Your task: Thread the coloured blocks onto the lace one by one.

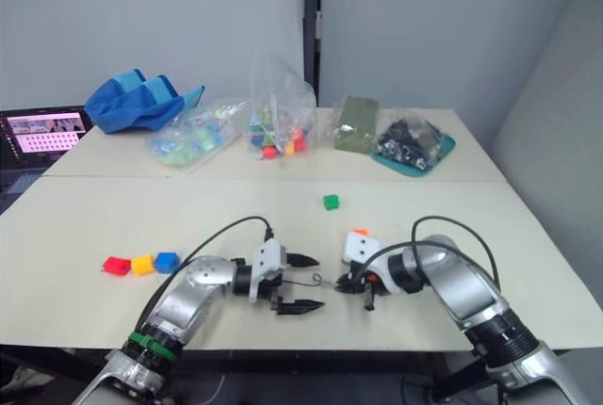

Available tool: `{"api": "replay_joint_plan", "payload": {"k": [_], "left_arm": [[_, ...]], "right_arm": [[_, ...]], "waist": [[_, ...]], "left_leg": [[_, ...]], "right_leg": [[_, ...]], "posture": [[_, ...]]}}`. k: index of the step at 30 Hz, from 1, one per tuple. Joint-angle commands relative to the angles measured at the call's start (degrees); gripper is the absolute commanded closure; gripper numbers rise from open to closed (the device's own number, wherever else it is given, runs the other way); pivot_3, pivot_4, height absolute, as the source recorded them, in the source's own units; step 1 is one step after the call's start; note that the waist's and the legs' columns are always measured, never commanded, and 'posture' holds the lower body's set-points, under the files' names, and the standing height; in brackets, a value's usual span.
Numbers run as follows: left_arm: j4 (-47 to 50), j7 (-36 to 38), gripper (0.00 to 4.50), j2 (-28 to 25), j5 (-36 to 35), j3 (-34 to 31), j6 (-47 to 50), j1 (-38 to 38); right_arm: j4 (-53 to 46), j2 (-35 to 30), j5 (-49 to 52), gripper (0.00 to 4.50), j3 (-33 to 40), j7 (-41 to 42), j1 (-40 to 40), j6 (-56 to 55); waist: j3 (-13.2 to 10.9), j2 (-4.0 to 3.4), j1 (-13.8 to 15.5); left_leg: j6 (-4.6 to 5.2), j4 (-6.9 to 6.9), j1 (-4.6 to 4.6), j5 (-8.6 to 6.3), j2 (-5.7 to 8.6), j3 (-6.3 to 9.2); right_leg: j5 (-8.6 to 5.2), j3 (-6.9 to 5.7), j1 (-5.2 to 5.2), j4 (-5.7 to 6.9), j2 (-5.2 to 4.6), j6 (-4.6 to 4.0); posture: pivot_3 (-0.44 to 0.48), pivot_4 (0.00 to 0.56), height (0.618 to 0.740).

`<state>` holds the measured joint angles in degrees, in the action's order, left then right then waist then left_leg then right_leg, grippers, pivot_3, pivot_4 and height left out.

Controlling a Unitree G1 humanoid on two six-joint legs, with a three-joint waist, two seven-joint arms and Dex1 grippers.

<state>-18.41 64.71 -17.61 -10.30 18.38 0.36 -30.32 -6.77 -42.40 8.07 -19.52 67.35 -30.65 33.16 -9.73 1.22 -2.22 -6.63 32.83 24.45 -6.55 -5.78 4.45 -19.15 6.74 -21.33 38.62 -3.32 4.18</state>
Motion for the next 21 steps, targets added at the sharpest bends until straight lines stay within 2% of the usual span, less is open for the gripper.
{"api": "replay_joint_plan", "payload": {"k": [1,5,14,17,20,21], "left_arm": [[-3.2,0.6,1.22,1.5,1.1,0.4,-2.6,-2.0],[-5.9,0.8,2.55,2.8,2.0,0.5,-4.0,-2.6],[-10.0,2.7,2.55,4.3,2.1,0.3,-6.2,-3.2],[-10.7,3.7,3.35,4.3,1.9,-0.2,-6.3,-3.9],[-11.0,5.0,4.34,4.1,1.6,-0.6,-6.2,-4.1],[-10.9,5.5,4.46,4.0,1.5,-0.6,-6.2,-4.0]], "right_arm": [[-2.8,-0.6,0.6,4.5,1.4,-0.6,0.1,1.5],[-4.0,-0.8,0.8,4.5,1.4,-0.9,0.4,2.6],[-4.0,0.4,1.3,4.5,0.5,-0.6,-0.9,5.0],[-3.6,-0.2,1.0,4.5,0.1,0.3,-1.0,4.4],[-3.7,-1.1,0.9,4.5,-0.5,2.3,-1.5,3.8],[-3.6,-1.2,0.9,4.5,-0.7,2.7,-1.7,3.5]], "waist": [[0.0,0.0,0.0],[0.0,0.0,0.0],[0.0,-0.01,0.4],[0.0,-0.01,0.5],[0.0,-0.01,0.6],[0.0,-0.01,0.5]], "left_leg": [[0.0,0.0,0.01,0.0,0.0,0.0],[0.0,0.0,0.01,0.0,0.0,0.01],[0.0,0.0,-0.02,0.0,0.02,0.01],[0.0,0.01,-0.02,0.0,0.03,0.01],[0.0,0.01,-0.02,0.0,0.03,0.01],[0.0,0.01,-0.02,0.0,0.03,0.01]], "right_leg": [[0.0,0.0,0.0,0.0,0.0,0.0],[0.0,-0.01,0.01,-0.02,0.0,0.0],[0.02,-0.02,0.08,-0.08,0.0,0.03],[0.02,-0.02,0.08,-0.09,-0.01,0.05],[0.02,-0.02,0.08,-0.09,-0.01,0.05],[0.02,-0.02,0.08,-0.1,-0.01,0.05]], "posture": [[0.0,0.15,0.74],[0.0,0.15,0.74],[0.0,0.15,0.74],[0.0,0.15,0.74],[0.0,0.15,0.74],[0.0,0.15,0.74]]}}
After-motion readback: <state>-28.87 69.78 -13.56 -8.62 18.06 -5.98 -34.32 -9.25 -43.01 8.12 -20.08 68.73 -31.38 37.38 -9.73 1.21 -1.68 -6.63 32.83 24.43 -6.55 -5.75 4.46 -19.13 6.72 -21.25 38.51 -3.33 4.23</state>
